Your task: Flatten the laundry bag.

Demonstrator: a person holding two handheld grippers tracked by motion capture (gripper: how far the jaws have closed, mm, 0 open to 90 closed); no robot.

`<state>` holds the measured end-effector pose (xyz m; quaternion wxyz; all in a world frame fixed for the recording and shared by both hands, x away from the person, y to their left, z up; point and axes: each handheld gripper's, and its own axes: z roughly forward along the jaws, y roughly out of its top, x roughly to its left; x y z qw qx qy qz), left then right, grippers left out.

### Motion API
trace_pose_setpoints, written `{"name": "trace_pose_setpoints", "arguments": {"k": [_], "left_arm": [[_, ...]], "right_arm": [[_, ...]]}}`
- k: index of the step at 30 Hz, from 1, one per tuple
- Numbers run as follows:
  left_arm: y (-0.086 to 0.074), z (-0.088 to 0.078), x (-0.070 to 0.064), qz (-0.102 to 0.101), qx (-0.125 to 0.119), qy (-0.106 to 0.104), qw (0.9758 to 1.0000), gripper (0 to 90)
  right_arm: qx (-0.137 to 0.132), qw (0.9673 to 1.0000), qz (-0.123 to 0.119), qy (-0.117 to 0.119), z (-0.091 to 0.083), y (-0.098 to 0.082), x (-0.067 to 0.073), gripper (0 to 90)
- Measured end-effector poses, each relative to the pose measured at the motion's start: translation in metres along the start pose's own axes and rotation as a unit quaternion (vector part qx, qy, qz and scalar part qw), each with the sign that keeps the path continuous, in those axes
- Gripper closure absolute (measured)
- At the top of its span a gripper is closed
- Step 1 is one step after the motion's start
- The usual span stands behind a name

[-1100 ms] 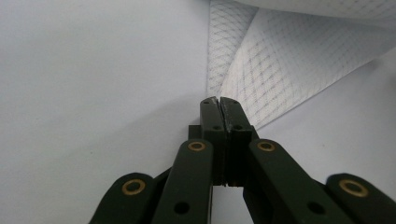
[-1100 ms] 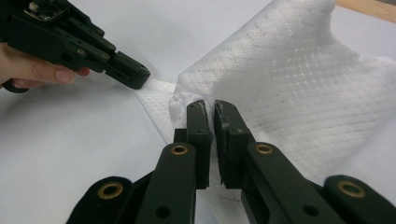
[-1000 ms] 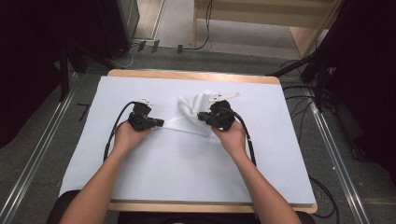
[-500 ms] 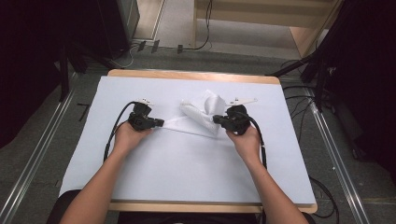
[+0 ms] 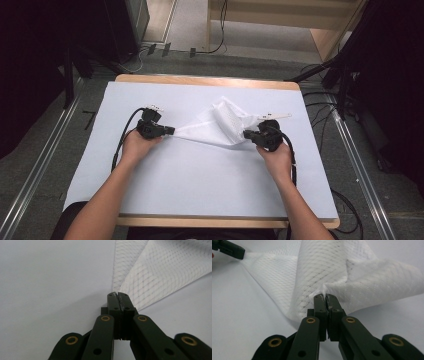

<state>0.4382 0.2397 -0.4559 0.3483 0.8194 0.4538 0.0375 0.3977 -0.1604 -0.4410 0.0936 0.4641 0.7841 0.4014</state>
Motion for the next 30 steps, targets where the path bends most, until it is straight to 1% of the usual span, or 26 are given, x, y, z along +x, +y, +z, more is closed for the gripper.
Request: {"name": "trace_pose_setpoints", "arguments": {"k": [3, 4, 7, 8, 10, 11, 12, 13, 14, 16, 17, 18, 19, 20, 21, 22, 23, 24, 25, 27, 30], "left_arm": [[0.000, -0.002, 0.003, -0.003, -0.002, 0.003, 1.0000, 90.0], [0.000, -0.003, 0.005, -0.005, -0.004, 0.005, 1.0000, 90.0], [0.000, -0.004, 0.008, -0.008, -0.007, 0.005, 0.9999, 90.0], [0.000, -0.005, 0.009, -0.009, -0.006, 0.004, 0.9999, 90.0], [0.000, -0.007, 0.011, -0.009, -0.010, 0.002, 0.9999, 90.0], [0.000, -0.008, 0.011, -0.011, -0.011, -0.002, 0.9999, 90.0], [0.000, -0.008, 0.011, -0.011, -0.011, -0.002, 0.9999, 90.0], [0.000, -0.009, 0.010, -0.012, -0.012, -0.004, 0.9999, 89.7], [0.000, -0.011, 0.010, -0.009, -0.015, -0.005, 0.9998, 89.2], [0.000, -0.016, 0.009, -0.012, -0.018, -0.015, 0.9997, 88.0], [0.000, -0.016, 0.009, -0.012, -0.018, -0.015, 0.9997, 85.3], [0.000, -0.018, 0.009, -0.010, -0.016, -0.014, 0.9997, 85.3], [0.000, -0.020, 0.009, -0.010, -0.017, -0.016, 0.9997, 79.4], [0.000, -0.022, 0.008, -0.011, -0.019, -0.020, 0.9996, 79.4], [0.000, -0.023, 0.008, -0.010, -0.021, -0.020, 0.9995, 76.2], [0.000, -0.026, 0.008, -0.011, -0.021, -0.025, 0.9994, 69.5], [0.000, -0.026, 0.008, -0.011, -0.021, -0.025, 0.9994, 67.4], [0.000, -0.027, 0.007, -0.013, -0.021, -0.025, 0.9994, 67.4], [0.000, -0.028, 0.007, -0.013, -0.020, -0.026, 0.9994, 64.8], [0.000, -0.030, 0.006, -0.012, -0.022, -0.030, 0.9992, 60.7], [-0.001, -0.033, 0.002, -0.004, -0.021, -0.023, 0.9995, 57.7]], "right_arm": [[0.006, 1.0000, -0.001, 0.003, 0.001, -0.003, 0.000, 89.7], [0.014, 0.9999, 0.002, 0.009, 0.001, -0.006, 0.000, 89.8], [0.021, 0.9997, -0.001, 0.010, 0.000, -0.008, 0.002, 89.3], [0.021, 0.9997, -0.003, 0.009, -0.003, -0.010, 0.004, 86.6], [0.016, 0.9998, -0.006, 0.008, -0.008, -0.009, 0.004, 82.9], [0.011, 0.9999, -0.003, 0.012, -0.011, -0.009, 0.003, 81.9], [0.011, 0.9999, -0.003, 0.012, -0.011, -0.009, 0.003, 81.9], [0.002, 0.9999, -0.006, 0.013, -0.017, -0.007, 0.002, 78.6], [-0.004, 0.9999, -0.008, 0.009, -0.021, -0.005, 0.002, 76.8], [-0.011, 0.9999, -0.008, 0.008, -0.026, -0.001, 0.001, 73.2], [-0.011, 0.9999, -0.008, 0.008, -0.026, -0.001, 0.001, 73.2], [-0.015, 0.9998, -0.007, 0.009, -0.027, 0.000, 0.000, 71.2], [-0.016, 0.9998, -0.007, 0.011, -0.027, 0.004, -0.002, 67.8], [-0.016, 0.9998, -0.007, 0.011, -0.027, 0.004, -0.002, 67.8], [-0.017, 0.9998, -0.008, 0.010, -0.026, 0.005, -0.002, 66.1], [-0.014, 0.9998, -0.009, 0.012, -0.022, 0.009, -0.003, 63.4], [-0.012, 0.9998, -0.011, 0.012, -0.020, 0.011, -0.004, 61.1], [-0.012, 0.9998, -0.011, 0.012, -0.020, 0.011, -0.004, 61.1], [-0.007, 0.9999, -0.008, 0.012, -0.017, 0.013, -0.004, 60.3], [-0.002, 0.9999, -0.014, 0.009, -0.009, 0.021, -0.006, 57.4], [-0.002, 0.9999, -0.012, 0.010, -0.003, 0.030, -0.008, 54.8]]}}
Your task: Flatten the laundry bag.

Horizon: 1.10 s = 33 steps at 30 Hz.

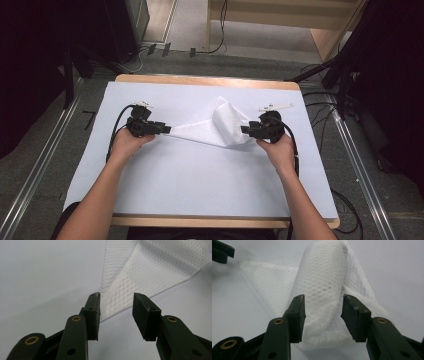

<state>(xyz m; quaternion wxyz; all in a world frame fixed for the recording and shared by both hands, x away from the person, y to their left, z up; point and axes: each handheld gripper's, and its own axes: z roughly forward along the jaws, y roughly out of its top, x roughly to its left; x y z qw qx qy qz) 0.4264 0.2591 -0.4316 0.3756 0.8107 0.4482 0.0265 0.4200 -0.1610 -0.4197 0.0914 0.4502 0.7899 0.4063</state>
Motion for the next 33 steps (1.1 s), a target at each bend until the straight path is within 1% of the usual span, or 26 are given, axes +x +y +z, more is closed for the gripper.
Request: {"name": "trace_pose_setpoints", "arguments": {"k": [2, 4, 7, 8, 10, 11, 12, 14, 15, 16, 17, 18, 20, 21, 23, 24, 25, 26, 27, 28, 29, 30, 32, 33], "left_arm": [[0.000, -0.001, -0.001, 0.002, 0.002, -0.001, 1.0000, 56.9], [0.000, -0.002, -0.002, 0.004, 0.001, 0.000, 1.0000, 55.2], [-0.001, -0.005, -0.004, 0.005, -0.003, 0.001, 1.0000, 54.1], [-0.002, -0.006, -0.005, 0.004, -0.005, 0.001, 1.0000, 53.8], [-0.002, -0.008, -0.005, 0.007, -0.008, 0.002, 0.9999, 53.5], [-0.002, -0.008, -0.006, 0.004, -0.011, 0.004, 0.9999, 53.5], [-0.003, -0.009, -0.006, 0.005, -0.012, 0.003, 0.9999, 53.4], [-0.004, -0.011, -0.007, 0.006, -0.015, 0.004, 0.9999, 53.2], [-0.004, -0.012, -0.007, 0.007, -0.016, 0.005, 0.9998, 53.1], [-0.005, -0.012, -0.008, 0.008, -0.015, 0.005, 0.9998, 53.1], [-0.006, -0.013, -0.008, 0.008, -0.014, 0.008, 0.9998, 52.9], [-0.006, -0.013, -0.008, 0.008, -0.014, 0.008, 0.9998, 52.9], [-0.008, -0.014, -0.008, 0.006, -0.015, 0.009, 0.9998, 52.7], [-0.009, -0.014, -0.007, 0.005, -0.016, 0.010, 0.9998, 52.6], [-0.011, -0.015, -0.007, 0.005, -0.016, 0.013, 0.9998, 52.6], [-0.012, -0.016, -0.007, 0.004, -0.014, 0.013, 0.9998, 52.6], [-0.013, -0.016, -0.007, 0.003, -0.014, 0.016, 0.9998, 52.4], [-0.013, -0.016, -0.007, 0.003, -0.014, 0.016, 0.9998, 52.3], [-0.014, -0.017, -0.006, 0.005, -0.013, 0.018, 0.9997, 52.3], [-0.015, -0.017, -0.006, 0.004, -0.014, 0.020, 0.9997, 52.1], [-0.015, -0.017, -0.006, 0.004, -0.014, 0.020, 0.9997, 52.0], [-0.016, -0.017, -0.007, 0.003, -0.014, 0.021, 0.9997, 51.9], [-0.016, -0.018, -0.006, 0.004, -0.012, 0.022, 0.9997, 51.8], [-0.016, -0.018, -0.006, 0.003, -0.012, 0.022, 0.9997, 51.8]], "right_arm": [[0.001, 1.0000, -0.002, -0.002, 0.002, 0.003, -0.001, 54.3], [0.005, 1.0000, -0.004, -0.007, 0.011, 0.012, -0.003, 52.2], [0.005, 1.0000, -0.004, -0.004, 0.020, 0.019, -0.005, 48.9], [0.005, 1.0000, -0.004, -0.004, 0.020, 0.019, -0.005, 48.9], [0.007, 1.0000, -0.003, -0.002, 0.030, 0.027, -0.006, 46.1], [0.007, 1.0000, -0.003, -0.002, 0.030, 0.027, -0.006, 46.1], [0.006, 1.0000, -0.007, -0.002, 0.033, 0.029, -0.006, 44.9], [0.010, 0.9999, -0.005, 0.000, 0.041, 0.033, -0.006, 43.7], [0.012, 0.9999, -0.009, 0.000, 0.048, 0.036, -0.006, 41.6], [0.012, 0.9999, -0.009, 0.000, 0.048, 0.036, -0.006, 41.6], [0.018, 0.9998, -0.006, 0.005, 0.055, 0.038, -0.008, 40.2], [0.018, 0.9998, -0.006, 0.005, 0.055, 0.038, -0.008, 40.2], [0.018, 0.9998, -0.008, 0.005, 0.062, 0.037, -0.009, 40.0], [0.025, 0.9996, -0.009, 0.006, 0.069, 0.034, -0.011, 40.2], [0.036, 0.9993, -0.003, 0.011, 0.076, 0.031, -0.013, 42.6], [0.036, 0.9993, -0.003, 0.011, 0.076, 0.031, -0.013, 42.6], [0.046, 0.9988, 0.000, 0.013, 0.081, 0.028, -0.015, 47.1], [0.046, 0.9988, 0.000, 0.013, 0.081, 0.028, -0.015, 47.1], [0.049, 0.9987, 0.001, 0.012, 0.083, 0.027, -0.015, 49.5], [0.053, 0.9985, 0.000, 0.009, 0.086, 0.025, -0.015, 54.4], [0.053, 0.9985, 0.000, 0.009, 0.086, 0.025, -0.015, 54.4], [0.053, 0.9986, 0.000, 0.006, 0.087, 0.023, -0.016, 61.3], [0.050, 0.9987, 0.001, 0.008, 0.087, 0.023, -0.017, 71.4], [0.050, 0.9987, 0.001, 0.008, 0.087, 0.023, -0.017, 71.4]]}}
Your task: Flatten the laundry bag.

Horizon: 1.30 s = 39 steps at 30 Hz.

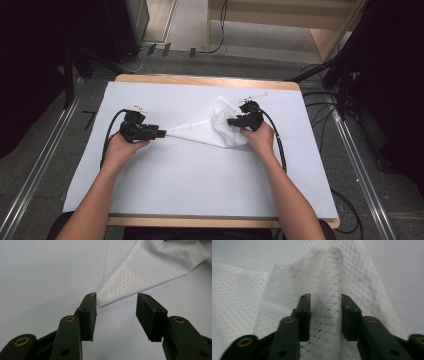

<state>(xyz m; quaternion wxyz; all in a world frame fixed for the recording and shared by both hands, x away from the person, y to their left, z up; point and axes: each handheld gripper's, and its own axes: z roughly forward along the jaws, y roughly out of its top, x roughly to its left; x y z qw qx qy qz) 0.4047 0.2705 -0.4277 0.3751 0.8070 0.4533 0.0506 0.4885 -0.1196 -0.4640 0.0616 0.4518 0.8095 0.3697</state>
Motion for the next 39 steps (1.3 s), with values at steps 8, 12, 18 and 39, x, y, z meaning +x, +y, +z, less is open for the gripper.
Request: {"name": "trace_pose_setpoints", "arguments": {"k": [8, 12, 18, 39], "left_arm": [[0.000, -0.001, 0.000, -0.001, -0.003, 0.000, 1.0000, 51.6], [0.001, -0.002, 0.001, -0.003, -0.009, -0.001, 1.0000, 51.5], [0.003, -0.005, 0.001, -0.006, -0.010, -0.003, 0.9999, 51.2], [0.010, -0.005, -0.004, 0.000, -0.013, -0.008, 0.9999, 50.5]], "right_arm": [[-0.009, 0.9998, -0.015, 0.003, -0.010, 0.002, 0.008, 88.8], [-0.019, 0.9996, -0.021, 0.008, -0.017, 0.003, 0.013, 88.8], [-0.042, 0.9982, -0.038, 0.021, -0.035, 0.002, 0.028, 88.8], [-0.067, 0.9914, -0.101, 0.050, -0.069, -0.026, 0.072, 87.5]]}}
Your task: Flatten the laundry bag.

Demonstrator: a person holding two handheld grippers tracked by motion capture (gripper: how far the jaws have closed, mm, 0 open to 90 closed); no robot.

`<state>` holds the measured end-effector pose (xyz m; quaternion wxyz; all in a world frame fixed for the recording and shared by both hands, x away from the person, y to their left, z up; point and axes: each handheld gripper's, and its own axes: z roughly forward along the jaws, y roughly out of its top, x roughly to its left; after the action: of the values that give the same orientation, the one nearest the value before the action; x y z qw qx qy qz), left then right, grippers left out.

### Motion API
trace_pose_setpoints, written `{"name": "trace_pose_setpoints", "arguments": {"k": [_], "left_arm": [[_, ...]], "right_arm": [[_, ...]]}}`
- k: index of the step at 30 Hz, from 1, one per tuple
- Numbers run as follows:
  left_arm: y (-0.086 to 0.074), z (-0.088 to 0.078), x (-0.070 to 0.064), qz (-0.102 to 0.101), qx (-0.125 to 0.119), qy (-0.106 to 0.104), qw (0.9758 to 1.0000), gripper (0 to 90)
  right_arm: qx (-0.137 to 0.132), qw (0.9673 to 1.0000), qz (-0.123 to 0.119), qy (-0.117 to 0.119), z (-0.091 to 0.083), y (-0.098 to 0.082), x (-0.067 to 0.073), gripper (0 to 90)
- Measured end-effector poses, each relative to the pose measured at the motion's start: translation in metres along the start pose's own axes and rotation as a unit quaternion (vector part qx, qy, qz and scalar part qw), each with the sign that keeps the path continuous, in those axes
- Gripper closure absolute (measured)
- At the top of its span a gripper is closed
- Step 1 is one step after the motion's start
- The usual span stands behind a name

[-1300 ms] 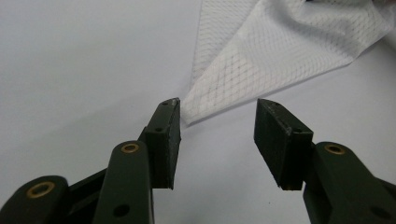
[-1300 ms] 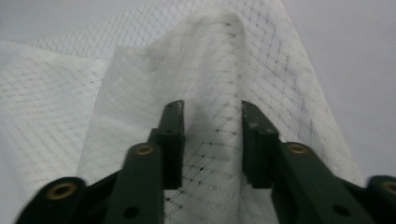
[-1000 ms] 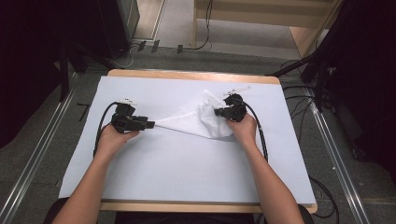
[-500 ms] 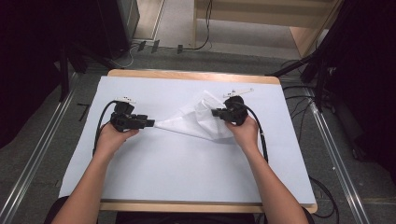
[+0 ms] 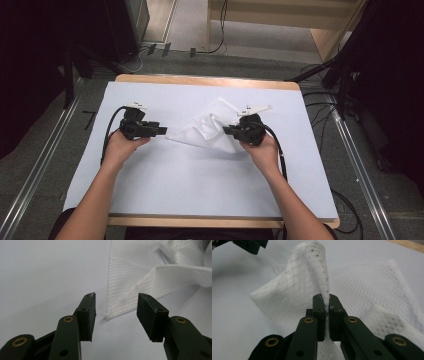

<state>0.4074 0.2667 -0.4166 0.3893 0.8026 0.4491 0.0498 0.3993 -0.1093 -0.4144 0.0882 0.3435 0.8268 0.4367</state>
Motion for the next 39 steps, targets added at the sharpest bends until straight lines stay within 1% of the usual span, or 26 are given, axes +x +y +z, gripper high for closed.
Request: {"name": "trace_pose_setpoints", "arguments": {"k": [1, 4, 6, 7, 8, 9, 12, 13, 15, 16, 17, 20, 23, 25, 29, 33, 34, 35, 39], "left_arm": [[0.000, 0.000, 0.000, 0.001, 0.001, 0.000, 1.0000, 50.4], [0.002, 0.001, -0.001, 0.004, 0.001, -0.002, 1.0000, 50.4], [0.003, 0.002, -0.003, 0.004, 0.000, -0.001, 1.0000, 50.3], [0.003, 0.002, -0.003, 0.005, 0.000, -0.002, 1.0000, 50.3], [0.003, 0.003, -0.004, 0.005, 0.000, -0.004, 1.0000, 50.3], [0.004, 0.003, -0.004, 0.006, 0.001, -0.004, 1.0000, 50.3], [0.005, 0.006, -0.005, 0.007, 0.003, -0.005, 1.0000, 50.2], [0.005, 0.006, -0.005, 0.010, 0.005, -0.006, 0.9999, 50.2], [0.006, 0.008, -0.006, 0.012, 0.006, -0.006, 0.9999, 50.2], [0.006, 0.009, -0.006, 0.012, 0.008, -0.004, 0.9999, 50.2], [0.007, 0.010, -0.006, 0.012, 0.008, -0.007, 0.9999, 50.2], [0.008, 0.014, -0.007, 0.015, 0.012, -0.007, 0.9998, 50.2], [0.010, 0.016, -0.007, 0.021, 0.014, -0.007, 0.9997, 50.1], [0.010, 0.018, -0.008, 0.019, 0.011, -0.008, 0.9997, 50.1], [0.012, 0.021, -0.006, 0.020, 0.017, -0.010, 0.9996, 50.0], [0.013, 0.024, -0.006, 0.021, 0.019, -0.010, 0.9995, 49.8], [0.014, 0.025, -0.006, 0.022, 0.021, -0.012, 0.9995, 49.6], [0.014, 0.026, -0.006, 0.024, 0.023, -0.009, 0.9994, 49.5], [0.016, 0.029, -0.006, 0.024, 0.024, -0.011, 0.9994, 49.1]], "right_arm": [[0.002, 1.0000, 0.001, 0.003, -0.003, -0.004, 0.004, 87.4], [0.007, 1.0000, 0.000, 0.006, -0.005, -0.008, 0.007, 87.4], [0.005, 0.9999, -0.006, 0.011, -0.007, -0.013, 0.011, 87.0], [0.012, 0.9998, -0.007, 0.015, -0.008, -0.016, 0.014, 86.9], [0.012, 0.9998, -0.007, 0.015, -0.008, -0.016, 0.014, 86.9], [0.015, 0.9997, -0.011, 0.017, -0.008, -0.019, 0.017, 86.9], [0.018, 0.9995, -0.014, 0.021, -0.008, -0.022, 0.019, 86.9], [0.019, 0.9995, -0.009, 0.023, -0.008, -0.024, 0.020, 86.9], [0.019, 0.9994, -0.011, 0.027, -0.009, -0.026, 0.021, 86.7], [0.022, 0.9993, -0.008, 0.029, -0.009, -0.027, 0.023, 86.4], [0.022, 0.9993, -0.010, 0.030, -0.009, -0.029, 0.024, 86.2], [0.022, 0.9990, -0.014, 0.035, -0.010, -0.034, 0.029, 85.6], [0.022, 0.9989, -0.015, 0.038, -0.011, -0.036, 0.031, 85.2], [0.023, 0.9989, -0.011, 0.038, -0.011, -0.037, 0.033, 84.6], [0.026, 0.9986, -0.016, 0.043, -0.011, -0.038, 0.037, 83.7], [0.027, 0.9985, -0.013, 0.047, -0.014, -0.040, 0.040, 82.3], [0.028, 0.9984, -0.009, 0.048, -0.015, -0.041, 0.041, 81.7], [0.028, 0.9983, -0.008, 0.049, -0.016, -0.042, 0.042, 81.4], [0.027, 0.9984, -0.009, 0.049, -0.021, -0.044, 0.046, 78.2]]}}
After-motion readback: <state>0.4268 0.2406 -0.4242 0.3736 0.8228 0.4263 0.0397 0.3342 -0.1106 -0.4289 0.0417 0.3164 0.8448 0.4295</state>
